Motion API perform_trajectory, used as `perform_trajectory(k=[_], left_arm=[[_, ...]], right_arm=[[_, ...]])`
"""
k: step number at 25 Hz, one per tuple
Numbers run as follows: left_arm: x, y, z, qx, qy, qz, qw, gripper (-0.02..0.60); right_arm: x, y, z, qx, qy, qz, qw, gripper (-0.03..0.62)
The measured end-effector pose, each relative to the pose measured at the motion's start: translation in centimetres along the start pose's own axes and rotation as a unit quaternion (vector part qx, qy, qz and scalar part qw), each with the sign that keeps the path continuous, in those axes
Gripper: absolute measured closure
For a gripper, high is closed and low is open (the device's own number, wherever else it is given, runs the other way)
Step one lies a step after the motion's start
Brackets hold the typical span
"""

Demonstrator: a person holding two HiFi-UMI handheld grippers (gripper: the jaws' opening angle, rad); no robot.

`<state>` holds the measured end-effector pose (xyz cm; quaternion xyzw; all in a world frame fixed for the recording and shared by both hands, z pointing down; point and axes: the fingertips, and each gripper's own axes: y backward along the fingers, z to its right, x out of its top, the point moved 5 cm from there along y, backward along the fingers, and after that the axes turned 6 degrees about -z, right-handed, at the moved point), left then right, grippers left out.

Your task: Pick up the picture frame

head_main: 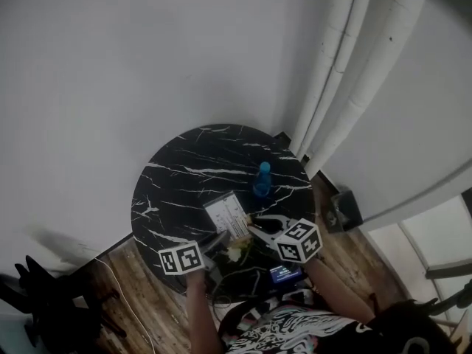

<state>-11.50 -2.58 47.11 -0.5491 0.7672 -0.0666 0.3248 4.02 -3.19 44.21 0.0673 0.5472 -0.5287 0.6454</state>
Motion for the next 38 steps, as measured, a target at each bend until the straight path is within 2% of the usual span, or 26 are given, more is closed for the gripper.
perform_trajectory(k=[16, 30, 38], left_arm=[[-0.1, -0.2, 2.4, -0.008, -0.021, -0.002, 0.9997, 0.422], [-0.4, -1.4, 3.1, -0.011, -0.033, -0.023, 0.9991, 0.422], [-0.3, -2.1, 2.8, -0.02, -0.03, -0.018, 0.9992, 0.422]], right_arm=[[0.3, 2.7, -0.6, -0.026, 0.01, 0.022, 0.999, 0.508], [-0.5, 3.8, 0.0, -0.034, -0.002, 0.025, 0.999, 0.508], [-0.5, 3.8, 0.6, -0.037, 0.006, 0.023, 0.999, 0.508]])
